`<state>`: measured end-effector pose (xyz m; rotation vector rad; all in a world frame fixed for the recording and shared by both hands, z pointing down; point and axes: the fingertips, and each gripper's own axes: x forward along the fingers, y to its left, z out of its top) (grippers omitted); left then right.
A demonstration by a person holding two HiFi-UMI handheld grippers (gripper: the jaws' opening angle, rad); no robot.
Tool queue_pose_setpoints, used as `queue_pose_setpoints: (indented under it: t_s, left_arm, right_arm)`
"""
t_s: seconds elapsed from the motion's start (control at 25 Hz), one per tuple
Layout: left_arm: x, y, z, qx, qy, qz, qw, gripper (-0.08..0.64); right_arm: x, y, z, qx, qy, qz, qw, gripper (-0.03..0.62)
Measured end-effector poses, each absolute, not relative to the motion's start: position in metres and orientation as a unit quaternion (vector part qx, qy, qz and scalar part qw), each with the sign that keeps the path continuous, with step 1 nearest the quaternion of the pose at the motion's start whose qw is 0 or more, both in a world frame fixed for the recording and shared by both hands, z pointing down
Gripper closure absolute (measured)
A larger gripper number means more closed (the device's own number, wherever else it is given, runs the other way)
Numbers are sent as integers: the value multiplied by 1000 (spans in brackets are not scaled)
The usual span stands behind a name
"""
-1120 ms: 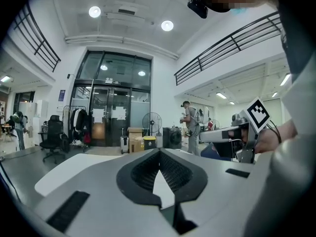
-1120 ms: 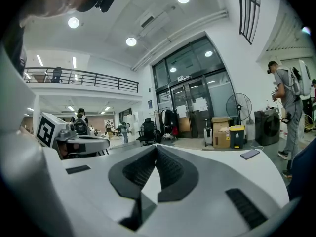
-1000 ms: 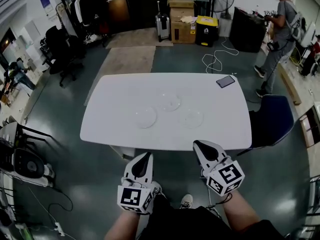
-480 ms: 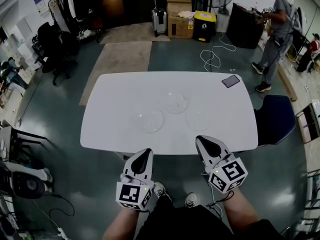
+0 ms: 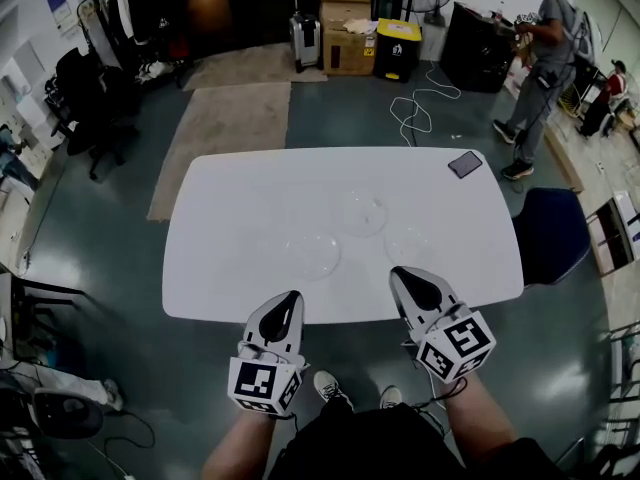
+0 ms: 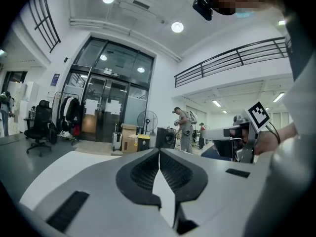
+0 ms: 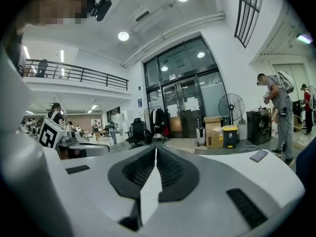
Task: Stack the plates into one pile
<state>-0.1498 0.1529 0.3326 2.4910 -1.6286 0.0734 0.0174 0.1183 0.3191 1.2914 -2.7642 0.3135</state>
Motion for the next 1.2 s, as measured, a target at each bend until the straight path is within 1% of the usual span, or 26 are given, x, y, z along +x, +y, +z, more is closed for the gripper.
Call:
queue_pose_setpoints:
  t_s: [0.12, 0.24, 0.36, 0.6, 0.76, 1.2]
  left_arm:
    - [-162, 144, 332, 837, -541, 27, 80, 540]
    - [-167, 137, 327, 841, -535, 30, 77, 537]
    - [-170, 129, 327, 845, -528, 37, 75, 461]
    - [-159, 115, 334, 854, -513, 47, 71, 403]
    - [-146, 102, 338, 854, -513, 51, 69, 385]
    - [-103, 48, 353, 843, -529, 58, 81, 365]
  right_arm:
    - [7, 111, 317, 426, -899, 98, 39, 568]
    - [1, 105, 312, 432, -896, 94, 40, 538]
    - [-1, 97, 310, 442, -892, 90, 38, 484]
    - [11, 77, 316, 460, -883, 89, 37, 425]
    - [25, 60, 322, 462, -881, 92, 41, 416]
    - [73, -1, 347, 453, -883, 114, 52, 413]
